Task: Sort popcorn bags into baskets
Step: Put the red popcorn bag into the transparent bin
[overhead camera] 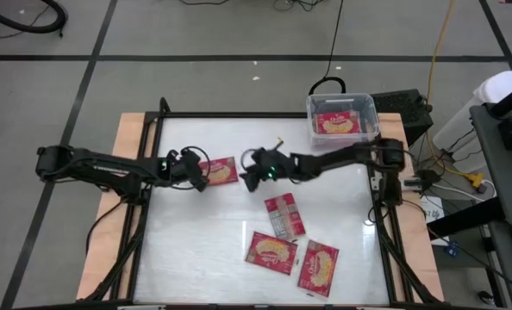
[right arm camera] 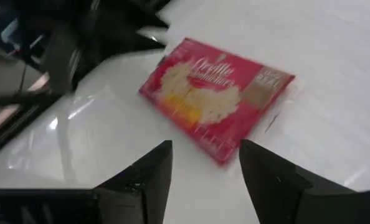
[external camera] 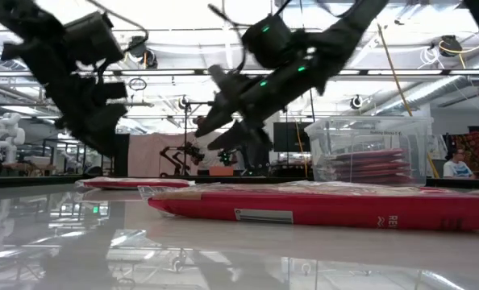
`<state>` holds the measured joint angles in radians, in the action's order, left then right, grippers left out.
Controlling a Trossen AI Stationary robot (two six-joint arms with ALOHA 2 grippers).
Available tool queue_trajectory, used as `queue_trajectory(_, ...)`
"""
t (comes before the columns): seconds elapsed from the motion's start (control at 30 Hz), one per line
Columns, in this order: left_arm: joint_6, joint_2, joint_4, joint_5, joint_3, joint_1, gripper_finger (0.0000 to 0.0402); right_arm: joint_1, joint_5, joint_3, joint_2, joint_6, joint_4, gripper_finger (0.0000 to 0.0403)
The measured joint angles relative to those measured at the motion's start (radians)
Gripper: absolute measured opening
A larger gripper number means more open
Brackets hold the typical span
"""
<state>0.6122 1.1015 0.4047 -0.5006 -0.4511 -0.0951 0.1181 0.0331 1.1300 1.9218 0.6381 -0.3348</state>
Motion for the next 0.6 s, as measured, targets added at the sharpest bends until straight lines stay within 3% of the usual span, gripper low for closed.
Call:
queue_trajectory(0.13, 0.004, 0.001, -0.130, 0.059, 0.102, -0.015, 0.0145, 0.045, -0.118, 0.098, 0.093, 0.011, 0.020, 0.0205)
queue_trajectory(0.3, 0.022, 0.000, -0.267, 0.117, 0.187, -0.016, 0.0145, 0.075, -0.189, 0.201, 0.211, 0.068, 0.053, 0.0240)
queue_trajectory(0.6, 0.042, -0.003, -0.329, 0.139, 0.253, -0.016, 0.0145, 0.090, -0.177, 0.240, 0.219, 0.064, 0.135, 0.0262)
